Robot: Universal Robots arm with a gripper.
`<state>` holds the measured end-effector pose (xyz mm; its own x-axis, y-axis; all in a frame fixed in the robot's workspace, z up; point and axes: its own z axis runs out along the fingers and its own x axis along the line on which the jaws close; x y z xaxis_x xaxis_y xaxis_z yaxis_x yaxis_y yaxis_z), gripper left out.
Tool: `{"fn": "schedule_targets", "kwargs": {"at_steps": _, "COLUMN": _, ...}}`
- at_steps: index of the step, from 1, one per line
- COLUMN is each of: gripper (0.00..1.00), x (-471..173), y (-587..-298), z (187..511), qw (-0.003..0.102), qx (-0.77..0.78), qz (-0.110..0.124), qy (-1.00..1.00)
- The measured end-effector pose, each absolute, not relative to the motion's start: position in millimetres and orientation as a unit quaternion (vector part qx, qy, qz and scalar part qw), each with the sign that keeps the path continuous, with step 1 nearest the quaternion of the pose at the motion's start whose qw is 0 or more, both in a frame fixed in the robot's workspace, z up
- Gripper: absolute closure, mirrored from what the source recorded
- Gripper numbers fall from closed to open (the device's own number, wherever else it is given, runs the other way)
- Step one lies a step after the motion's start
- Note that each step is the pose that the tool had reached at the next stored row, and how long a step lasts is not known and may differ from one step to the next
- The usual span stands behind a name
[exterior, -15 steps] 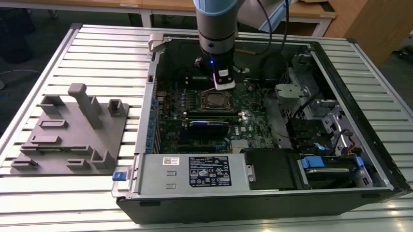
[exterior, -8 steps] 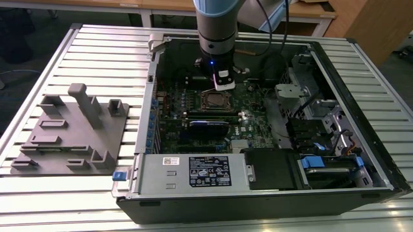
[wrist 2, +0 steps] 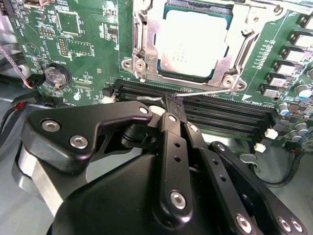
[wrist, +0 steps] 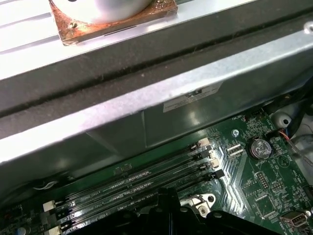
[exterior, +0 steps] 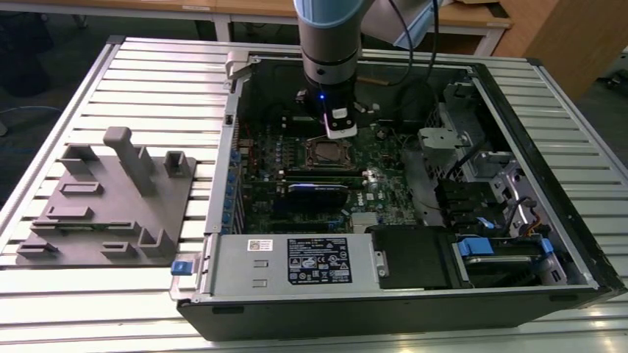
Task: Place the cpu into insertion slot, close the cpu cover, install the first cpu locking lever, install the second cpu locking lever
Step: 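Install the first cpu locking lever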
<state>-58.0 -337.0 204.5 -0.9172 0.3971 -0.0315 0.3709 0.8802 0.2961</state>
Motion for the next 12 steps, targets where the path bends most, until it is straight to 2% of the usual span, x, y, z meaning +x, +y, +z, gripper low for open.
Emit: {"fn": "schedule_targets", "kwargs": {"at_steps": 12, "gripper": 0.89, "x": -56.8, "y": -334.1, "z": 202.5, "qw": 0.046, "qx": 0.199, "qz": 0.143, "qy": 0.969}}
